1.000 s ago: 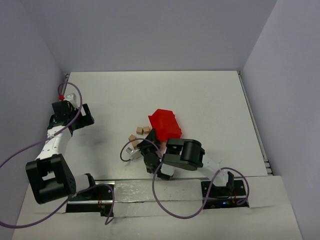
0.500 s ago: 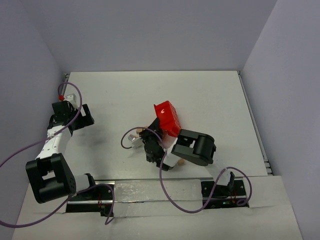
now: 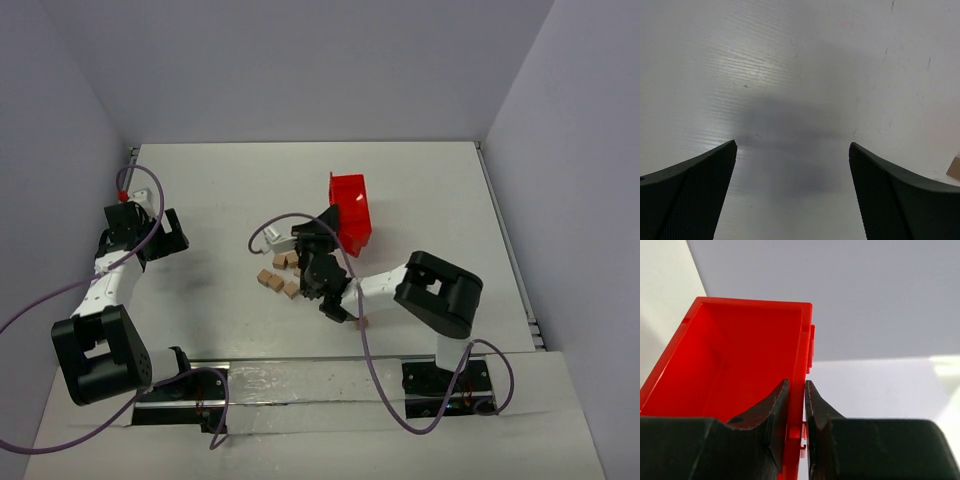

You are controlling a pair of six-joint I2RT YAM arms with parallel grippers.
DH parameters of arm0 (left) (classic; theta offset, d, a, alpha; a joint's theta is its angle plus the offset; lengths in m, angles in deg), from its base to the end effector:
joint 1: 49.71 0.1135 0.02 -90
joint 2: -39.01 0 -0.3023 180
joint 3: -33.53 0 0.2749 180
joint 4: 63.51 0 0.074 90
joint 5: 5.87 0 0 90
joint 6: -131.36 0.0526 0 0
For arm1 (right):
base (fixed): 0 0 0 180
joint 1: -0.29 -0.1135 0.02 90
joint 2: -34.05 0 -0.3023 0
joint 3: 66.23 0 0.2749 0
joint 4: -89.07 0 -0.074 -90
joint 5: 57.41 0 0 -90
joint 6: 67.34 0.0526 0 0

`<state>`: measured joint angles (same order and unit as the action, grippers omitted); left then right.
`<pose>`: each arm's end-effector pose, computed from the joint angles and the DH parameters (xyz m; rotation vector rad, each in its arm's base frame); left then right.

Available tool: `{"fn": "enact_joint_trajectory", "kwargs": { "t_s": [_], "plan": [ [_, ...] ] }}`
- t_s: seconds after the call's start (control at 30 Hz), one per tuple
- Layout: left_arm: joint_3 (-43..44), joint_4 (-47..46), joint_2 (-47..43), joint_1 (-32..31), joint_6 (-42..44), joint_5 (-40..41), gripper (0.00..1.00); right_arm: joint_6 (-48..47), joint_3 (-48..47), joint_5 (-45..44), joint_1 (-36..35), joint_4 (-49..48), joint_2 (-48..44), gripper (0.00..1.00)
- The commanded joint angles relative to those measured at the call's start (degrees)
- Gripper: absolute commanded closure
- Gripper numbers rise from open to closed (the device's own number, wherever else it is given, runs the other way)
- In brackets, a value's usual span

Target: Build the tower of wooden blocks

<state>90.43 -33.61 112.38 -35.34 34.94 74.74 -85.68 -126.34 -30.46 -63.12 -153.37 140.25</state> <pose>0.2772 0.0622 0.2341 -0.3508 2.3438 -0.1283 0.2160 0.3268 0.2333 -1.1542 1.0933 -1.3247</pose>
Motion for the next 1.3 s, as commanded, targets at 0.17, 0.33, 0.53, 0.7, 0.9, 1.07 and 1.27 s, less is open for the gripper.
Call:
{"fn": "enact_joint_trajectory", "kwargs": {
  "t_s": [0.17,0.33,0.53,0.7,0.9,1.07,1.27],
  "plan": [
    [2.7,0.3,0.5,0.5,0.5,-1.5,0.01,35.8,-3.2,-1.5,10.7,15.8,-16.3,1.0],
    [2.3,0.2,0.2,0.5,1.5,-3.7,0.01,62.1,-9.6,4.9,18.2,53.0,-23.0,1.0],
    [2.1,0.0,0.0,0.6,2.6,-6.7,0.01,87.9,-15.7,29.0,36.8,79.6,-26.2,1.0],
    [1.1,-0.6,-1.1,0.7,4.2,-9.6,0.01,95.9,-16.7,47.3,52.4,82.4,-26.6,1.0],
    [1.4,-0.7,-0.4,0.8,4.3,-9.8,0.01,99.0,-17.7,58.7,64.0,79.3,-23.4,1.0],
    [1.1,-0.8,-0.2,1.1,4.5,-9.5,0.01,99.6,-17.6,64.8,71.8,72.6,-19.0,1.0],
    [1.3,-0.8,-0.3,1.1,4.5,-9.1,0.01,98.0,-21.0,69.5,76.5,69.4,-11.5,1.0]
  ]
}}
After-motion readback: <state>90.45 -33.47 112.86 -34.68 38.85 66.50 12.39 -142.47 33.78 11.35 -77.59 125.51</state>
